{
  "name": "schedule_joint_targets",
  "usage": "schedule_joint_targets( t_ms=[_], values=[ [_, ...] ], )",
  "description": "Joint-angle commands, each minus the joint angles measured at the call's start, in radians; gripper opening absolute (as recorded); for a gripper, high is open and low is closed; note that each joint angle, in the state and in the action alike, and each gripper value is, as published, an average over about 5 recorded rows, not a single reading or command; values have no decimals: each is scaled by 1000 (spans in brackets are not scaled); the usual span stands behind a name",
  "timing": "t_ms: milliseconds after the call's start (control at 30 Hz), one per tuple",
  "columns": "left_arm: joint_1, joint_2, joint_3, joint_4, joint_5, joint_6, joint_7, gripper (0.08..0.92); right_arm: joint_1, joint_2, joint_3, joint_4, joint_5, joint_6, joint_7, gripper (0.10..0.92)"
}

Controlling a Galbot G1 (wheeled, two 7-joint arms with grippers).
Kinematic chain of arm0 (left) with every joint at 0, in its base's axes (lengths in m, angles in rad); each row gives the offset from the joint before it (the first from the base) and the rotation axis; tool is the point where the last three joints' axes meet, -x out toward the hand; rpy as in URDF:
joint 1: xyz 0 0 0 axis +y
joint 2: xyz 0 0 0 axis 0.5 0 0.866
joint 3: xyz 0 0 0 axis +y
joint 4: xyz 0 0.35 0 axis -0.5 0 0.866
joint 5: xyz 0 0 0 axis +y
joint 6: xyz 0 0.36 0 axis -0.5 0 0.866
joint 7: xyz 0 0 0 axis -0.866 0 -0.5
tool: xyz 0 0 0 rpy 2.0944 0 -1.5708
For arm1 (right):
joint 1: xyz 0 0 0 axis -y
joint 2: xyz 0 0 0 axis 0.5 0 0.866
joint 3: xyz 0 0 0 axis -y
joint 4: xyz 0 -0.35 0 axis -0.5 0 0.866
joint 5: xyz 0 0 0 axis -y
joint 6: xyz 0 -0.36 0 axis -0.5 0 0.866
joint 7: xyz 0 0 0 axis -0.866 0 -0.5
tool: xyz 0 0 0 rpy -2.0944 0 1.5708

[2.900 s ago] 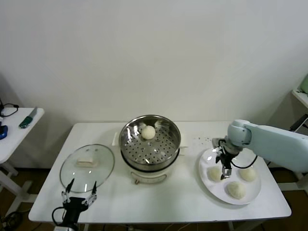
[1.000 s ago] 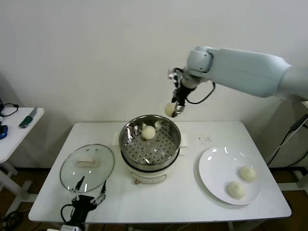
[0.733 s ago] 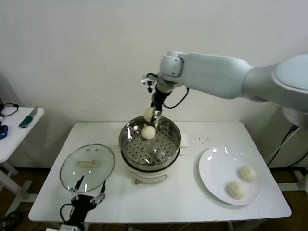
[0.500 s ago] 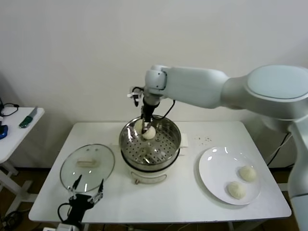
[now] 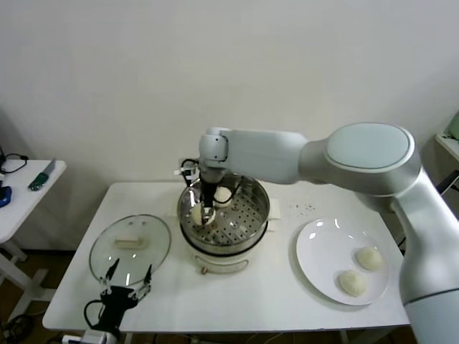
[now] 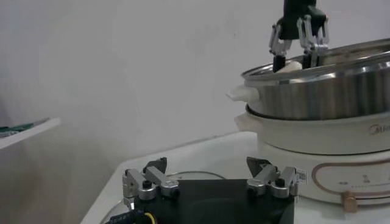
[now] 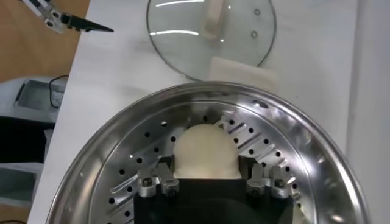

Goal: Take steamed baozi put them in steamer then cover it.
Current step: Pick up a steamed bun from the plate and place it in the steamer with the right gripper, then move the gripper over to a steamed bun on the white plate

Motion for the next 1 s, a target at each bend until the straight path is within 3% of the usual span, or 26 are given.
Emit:
schedule_joint_targets(
  t_ms=[33,200,467,767,1000],
  values=[
    [-1,-1,-1,1,-1,0,0,823,-28,24,-7,-14,-8,1,-4,714],
    [-1,-2,-3,1,-1,1,-2,823,-13,13,-10,-6,-23,0,-19,810],
    [1,-2,-1,-7,1,3,-4,823,114,-107,-10,95,-21,15,-46,823],
    [4,11,-1,-16,10,10,-10,823,315,-452,-41,381,-47,67,-65,823],
    [9,6,-3,-23,20,12,-22,823,340,-769,-74,615,-233,109,-54,823]
  ],
)
